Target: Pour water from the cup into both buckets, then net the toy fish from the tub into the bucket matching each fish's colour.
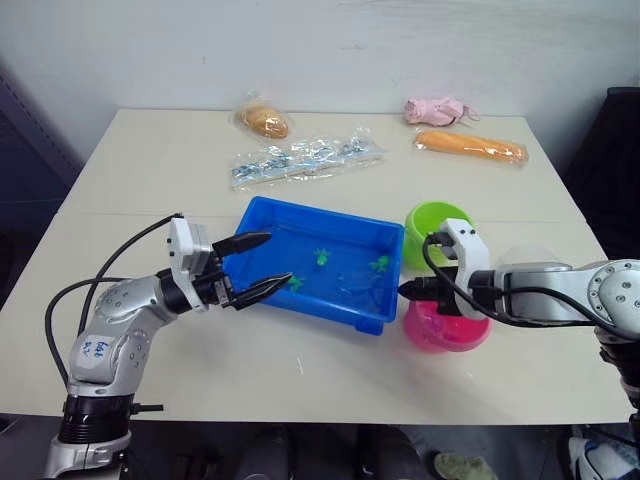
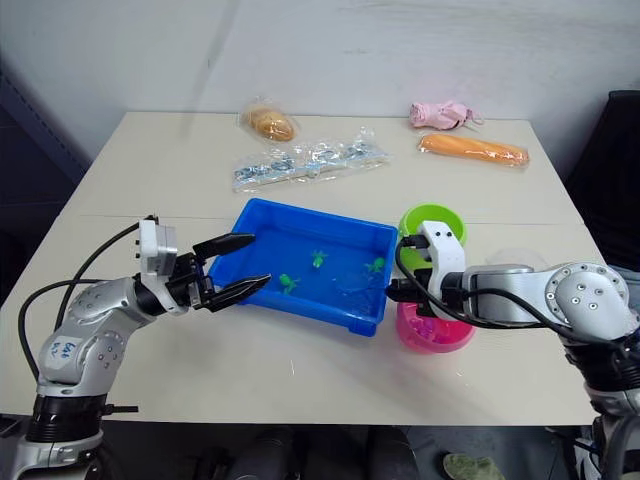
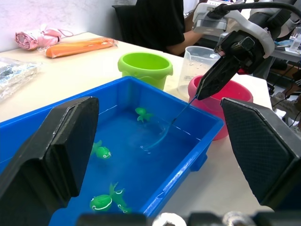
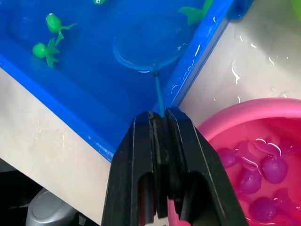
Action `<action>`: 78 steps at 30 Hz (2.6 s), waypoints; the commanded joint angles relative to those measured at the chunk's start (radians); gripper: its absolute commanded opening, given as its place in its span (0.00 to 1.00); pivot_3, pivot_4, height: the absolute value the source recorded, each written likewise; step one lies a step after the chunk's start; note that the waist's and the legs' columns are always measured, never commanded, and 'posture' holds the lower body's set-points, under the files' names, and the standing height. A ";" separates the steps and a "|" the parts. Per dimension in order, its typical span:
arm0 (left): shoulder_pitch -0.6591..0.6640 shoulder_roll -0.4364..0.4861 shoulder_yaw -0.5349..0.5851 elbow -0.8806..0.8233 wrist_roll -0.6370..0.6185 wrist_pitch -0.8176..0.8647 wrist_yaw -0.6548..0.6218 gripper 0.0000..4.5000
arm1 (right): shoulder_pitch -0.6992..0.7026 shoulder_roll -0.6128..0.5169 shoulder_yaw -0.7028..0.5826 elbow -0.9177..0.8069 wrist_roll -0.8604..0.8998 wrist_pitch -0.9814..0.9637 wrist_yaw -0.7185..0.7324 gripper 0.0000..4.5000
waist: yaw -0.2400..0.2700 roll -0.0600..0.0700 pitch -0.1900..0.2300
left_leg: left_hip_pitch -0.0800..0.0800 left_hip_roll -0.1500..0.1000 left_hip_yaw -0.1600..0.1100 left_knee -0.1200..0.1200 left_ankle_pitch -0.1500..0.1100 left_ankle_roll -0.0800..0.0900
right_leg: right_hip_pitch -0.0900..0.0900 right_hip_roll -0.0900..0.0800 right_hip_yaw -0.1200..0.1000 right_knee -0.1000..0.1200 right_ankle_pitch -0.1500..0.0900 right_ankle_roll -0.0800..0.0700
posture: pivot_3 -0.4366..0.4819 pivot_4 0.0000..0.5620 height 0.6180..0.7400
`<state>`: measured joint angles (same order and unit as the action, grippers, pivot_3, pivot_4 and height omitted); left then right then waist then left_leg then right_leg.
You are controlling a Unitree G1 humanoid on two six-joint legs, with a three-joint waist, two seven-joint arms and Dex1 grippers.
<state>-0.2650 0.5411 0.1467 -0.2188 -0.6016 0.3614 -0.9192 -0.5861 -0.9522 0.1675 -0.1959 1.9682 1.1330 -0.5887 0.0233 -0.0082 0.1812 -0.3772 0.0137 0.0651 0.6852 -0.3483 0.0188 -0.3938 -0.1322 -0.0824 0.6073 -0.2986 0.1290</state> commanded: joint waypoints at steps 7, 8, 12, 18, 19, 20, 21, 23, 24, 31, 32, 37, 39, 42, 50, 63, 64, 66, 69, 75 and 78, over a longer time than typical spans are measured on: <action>-0.028 0.009 -0.022 -0.017 0.011 -0.035 -0.033 0.99 | 0.038 0.007 -0.077 -0.008 0.004 0.033 -0.021 0.00 | 0.001 0.000 0.000 | -0.001 0.000 0.000 0.000 0.000 0.000 | 0.000 0.000 -0.001 -0.001 0.000 0.000 | 0.48 0.27 1.00; -0.034 0.009 -0.026 -0.017 0.013 -0.037 -0.035 0.99 | 0.047 0.013 -0.079 -0.010 0.004 0.034 -0.022 0.00 | 0.001 0.000 0.000 | -0.001 0.000 0.000 0.000 0.000 0.000 | 0.000 0.000 -0.001 -0.001 0.000 0.000 | 0.48 0.27 1.00; -0.045 0.006 -0.033 -0.012 0.017 -0.042 -0.040 0.99 | 0.074 0.065 -0.104 -0.017 0.004 0.007 -0.085 0.00 | 0.000 0.000 0.000 | -0.001 0.000 -0.001 0.000 0.000 0.001 | 0.000 0.000 -0.001 -0.002 0.000 0.000 | 0.48 0.27 1.00; -0.035 0.008 -0.034 -0.010 0.018 -0.052 -0.046 0.99 | 0.081 0.143 -0.144 -0.015 0.004 -0.003 -0.165 0.00 | 0.000 0.000 0.000 | -0.001 0.000 -0.001 0.000 0.000 0.001 | 0.000 0.000 -0.001 -0.002 0.000 0.000 | 0.48 0.27 1.00; -0.034 0.008 -0.033 -0.009 0.018 -0.053 -0.046 0.99 | 0.080 0.153 -0.148 -0.014 0.004 -0.005 -0.183 0.00 | 0.000 0.000 0.000 | -0.001 0.000 -0.001 0.000 0.000 0.001 | 0.000 0.000 -0.001 -0.002 0.000 0.000 | 0.48 0.27 1.00; -0.033 0.008 -0.033 -0.008 0.018 -0.054 -0.047 0.99 | 0.079 0.167 -0.154 -0.015 0.004 -0.011 -0.212 0.00 | -0.001 0.000 0.000 | -0.001 0.000 -0.001 0.000 0.000 0.001 | 0.000 0.000 -0.001 -0.002 0.000 0.000 | 0.48 0.27 1.00; -0.032 0.008 -0.033 -0.008 0.018 -0.054 -0.047 0.99 | 0.076 0.179 -0.160 -0.017 0.004 -0.027 -0.265 0.00 | 0.000 0.000 0.000 | -0.001 0.000 -0.001 0.000 0.000 0.001 | 0.000 0.000 -0.001 -0.002 0.000 0.000 | 0.48 0.27 1.00; -0.030 0.007 -0.032 -0.008 0.017 -0.055 -0.047 0.99 | 0.063 0.185 -0.166 -0.013 0.004 -0.027 -0.306 0.00 | 0.001 0.000 0.000 | -0.001 0.000 -0.001 0.000 0.000 0.001 | 0.000 0.000 -0.001 -0.002 0.000 0.000 | 0.48 0.27 1.00; -0.028 0.007 -0.032 -0.007 0.017 -0.055 -0.048 0.99 | 0.053 0.185 -0.168 -0.010 0.004 -0.022 -0.314 0.00 | 0.001 0.000 0.000 | -0.001 0.000 -0.001 0.000 0.000 0.001 | 0.000 0.000 -0.001 -0.002 0.000 0.000 | 0.48 0.27 1.00; -0.028 0.000 -0.036 -0.001 0.018 -0.061 -0.048 0.99 | 0.047 0.199 -0.183 -0.015 0.004 -0.011 -0.347 0.00 | 0.001 0.000 0.000 | -0.003 0.000 -0.002 0.000 0.000 0.001 | 0.000 0.000 -0.003 -0.003 0.000 0.001 | 0.48 0.27 1.00; -0.029 -0.001 -0.038 0.002 0.019 -0.063 -0.050 0.99 | 0.049 0.203 -0.184 -0.018 0.004 -0.013 -0.350 0.00 | 0.001 0.000 0.000 | -0.003 0.000 -0.002 0.000 0.000 0.001 | 0.000 0.000 -0.003 -0.003 0.000 0.000 | 0.48 0.27 1.00; -0.032 -0.006 -0.044 0.013 0.020 -0.073 -0.051 0.99 | 0.041 0.145 -0.160 -0.031 0.004 0.006 -0.359 0.00 | 0.002 0.000 0.000 | -0.005 0.000 -0.004 0.000 0.000 0.001 | 0.000 0.000 -0.005 -0.004 0.000 0.001 | 0.48 0.27 1.00; -0.032 -0.008 -0.045 0.015 0.020 -0.076 -0.052 0.99 | 0.033 0.112 -0.145 -0.036 0.004 0.013 -0.352 0.00 | 0.004 0.000 0.000 | -0.007 -0.001 -0.005 0.000 0.000 0.001 | -0.001 -0.001 -0.007 -0.005 0.000 0.001 | 0.48 0.27 1.00; -0.033 -0.010 -0.047 0.019 0.021 -0.080 -0.054 0.99 | 0.008 0.052 -0.112 -0.048 0.004 0.022 -0.339 0.00 | 0.007 0.000 0.000 | -0.010 -0.002 -0.009 0.002 0.000 0.001 | -0.001 -0.002 -0.010 -0.006 0.001 0.001 | 0.48 0.27 1.00; -0.033 -0.006 -0.047 0.025 0.020 -0.084 -0.063 0.99 | -0.027 -0.034 -0.039 -0.101 0.004 -0.006 -0.323 0.00 | 0.009 0.000 0.000 | -0.014 -0.002 -0.016 0.003 0.000 0.001 | 0.001 -0.002 -0.018 -0.010 0.001 0.001 | 0.48 0.27 1.00; -0.034 0.011 -0.037 0.035 0.019 -0.078 -0.085 0.99 | 0.020 -0.134 -0.020 -0.230 0.004 -0.054 -0.184 0.00 | 0.020 0.000 0.000 | -0.015 -0.002 -0.015 0.003 0.000 0.001 | 0.002 -0.001 -0.021 -0.012 0.001 0.001 | 0.48 0.27 1.00; -0.035 0.014 -0.036 0.036 0.019 -0.077 -0.088 0.99 | 0.038 -0.147 -0.031 -0.248 0.004 -0.063 -0.166 0.00 | 0.020 0.000 0.000 | -0.015 -0.002 -0.015 0.003 0.000 0.001 | 0.002 -0.001 -0.022 -0.012 0.001 0.001 | 0.48 0.27 1.00; -0.036 0.019 -0.035 0.040 0.017 -0.076 -0.092 0.99 | 0.067 -0.170 -0.044 -0.276 0.004 -0.079 -0.140 0.00 | 0.021 0.000 0.000 | -0.015 -0.002 -0.015 0.003 0.000 0.001 | 0.002 -0.001 -0.021 -0.012 0.001 0.002 | 0.48 0.27 1.00; -0.043 0.028 -0.036 0.051 0.014 -0.074 -0.100 0.99 | 0.088 -0.181 -0.057 -0.311 -0.015 -0.100 -0.095 0.00 | 0.020 0.000 0.000 | -0.014 -0.002 -0.015 0.003 0.000 0.001 | 0.002 -0.001 -0.021 -0.012 0.001 0.002 | 0.48 0.27 1.00; -0.078 0.038 -0.046 0.079 0.017 -0.070 -0.122 0.99 | 0.144 -0.174 -0.072 -0.352 -0.076 -0.146 -0.066 0.00 | 0.016 0.000 0.000 | -0.014 -0.001 -0.015 0.003 0.001 0.000 | 0.002 0.000 -0.021 -0.012 0.001 0.002 | 0.48 0.27 1.00; -0.093 0.042 -0.047 0.087 0.019 -0.068 -0.131 0.99 | 0.159 -0.160 -0.068 -0.354 -0.088 -0.165 -0.063 0.00 | 0.014 0.000 0.000 | -0.014 -0.001 -0.015 0.003 0.001 0.000 | 0.002 0.000 -0.021 -0.012 0.001 0.002 | 0.48 0.27 1.00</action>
<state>-0.3495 0.5707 0.0972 -0.1274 -0.5829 0.2955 -1.0403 -0.4325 -1.1131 0.1266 -0.5282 1.8998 0.9838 -0.6590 0.0373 -0.0079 0.1811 -0.3914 0.0124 0.0499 0.6878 -0.3476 0.0188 -0.3916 -0.1326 -0.1038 0.5952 -0.2975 0.1309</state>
